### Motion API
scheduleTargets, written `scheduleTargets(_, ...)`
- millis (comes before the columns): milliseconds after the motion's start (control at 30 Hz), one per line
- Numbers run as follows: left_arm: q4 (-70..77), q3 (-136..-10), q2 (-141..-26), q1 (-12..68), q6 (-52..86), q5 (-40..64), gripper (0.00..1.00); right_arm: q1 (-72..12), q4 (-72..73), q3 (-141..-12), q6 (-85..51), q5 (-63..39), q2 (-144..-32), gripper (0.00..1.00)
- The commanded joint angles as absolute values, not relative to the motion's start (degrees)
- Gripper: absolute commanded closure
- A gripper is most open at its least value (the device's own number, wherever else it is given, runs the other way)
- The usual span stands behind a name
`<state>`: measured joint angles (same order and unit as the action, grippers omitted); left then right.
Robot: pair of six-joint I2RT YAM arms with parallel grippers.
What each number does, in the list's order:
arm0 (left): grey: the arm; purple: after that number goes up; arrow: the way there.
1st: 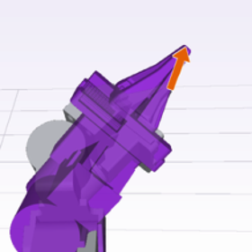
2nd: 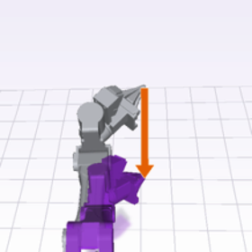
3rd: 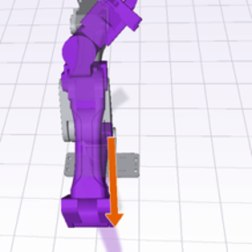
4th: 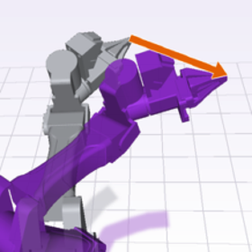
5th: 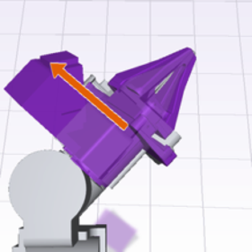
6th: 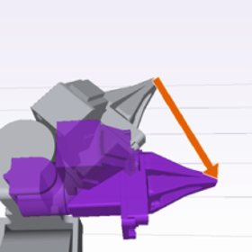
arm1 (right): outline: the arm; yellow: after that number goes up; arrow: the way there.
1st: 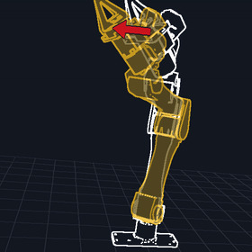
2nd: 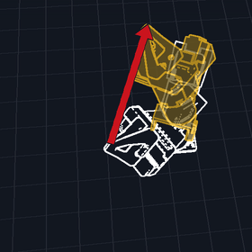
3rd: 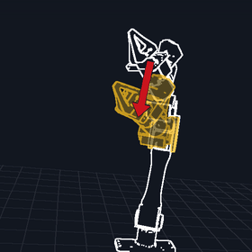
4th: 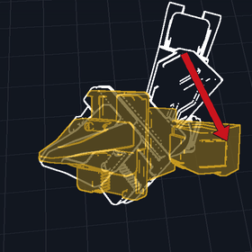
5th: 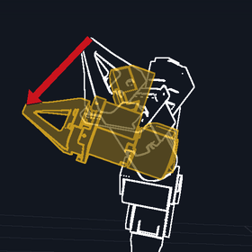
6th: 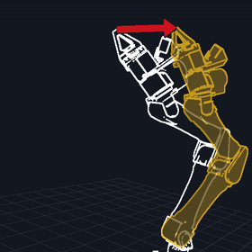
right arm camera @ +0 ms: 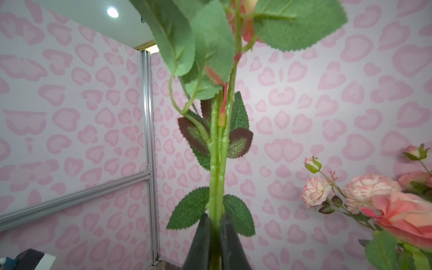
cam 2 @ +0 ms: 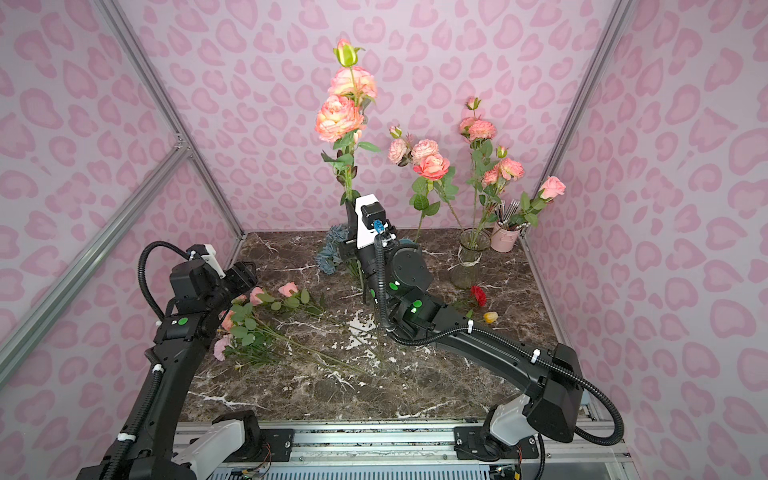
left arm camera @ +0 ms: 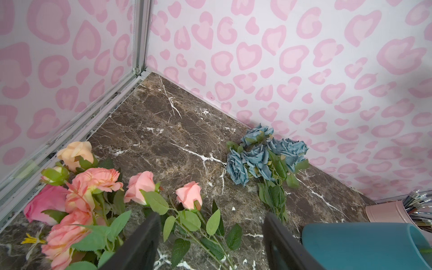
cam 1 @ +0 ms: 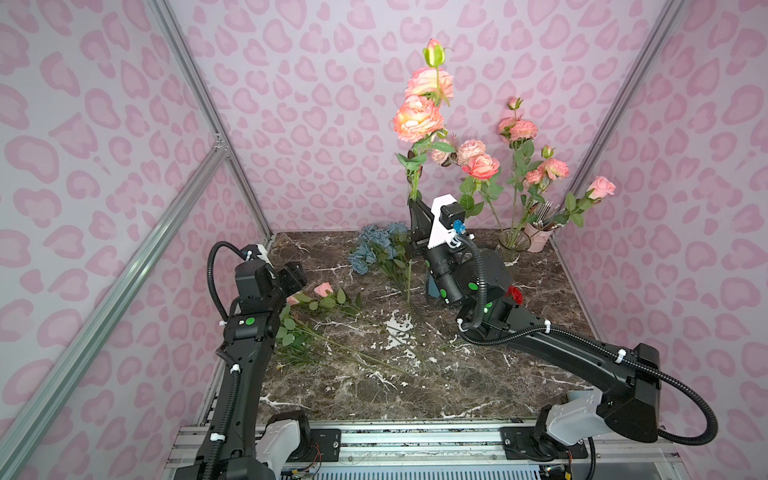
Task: Place the pink flowers into the vase
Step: Place the flower in the vase.
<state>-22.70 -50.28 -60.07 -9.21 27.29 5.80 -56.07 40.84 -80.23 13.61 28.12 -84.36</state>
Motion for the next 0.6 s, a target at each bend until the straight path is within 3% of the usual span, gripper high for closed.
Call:
scheduleTargets(0, -20.2, -50.3, -60.1, -9.2, 27.2, 6.0, 0.28, -55.9, 44.4, -82.6, 17.2, 27.6, -84.1, 1.00)
scheduleTargets(267, -20.1, -50.3, -59.8, -9.2, 27.0, 5.9, 0.28, -54.5, 44.9, -89.0, 23.5, 26.4, -86.0, 1.00)
scheduleTargets(567, -20.1, -50.0, -59.4, -9.2, 27.0, 6.1, 0.28, -49.2, 37.9, -96.5, 21.2, 19.6, -87.3, 1.00)
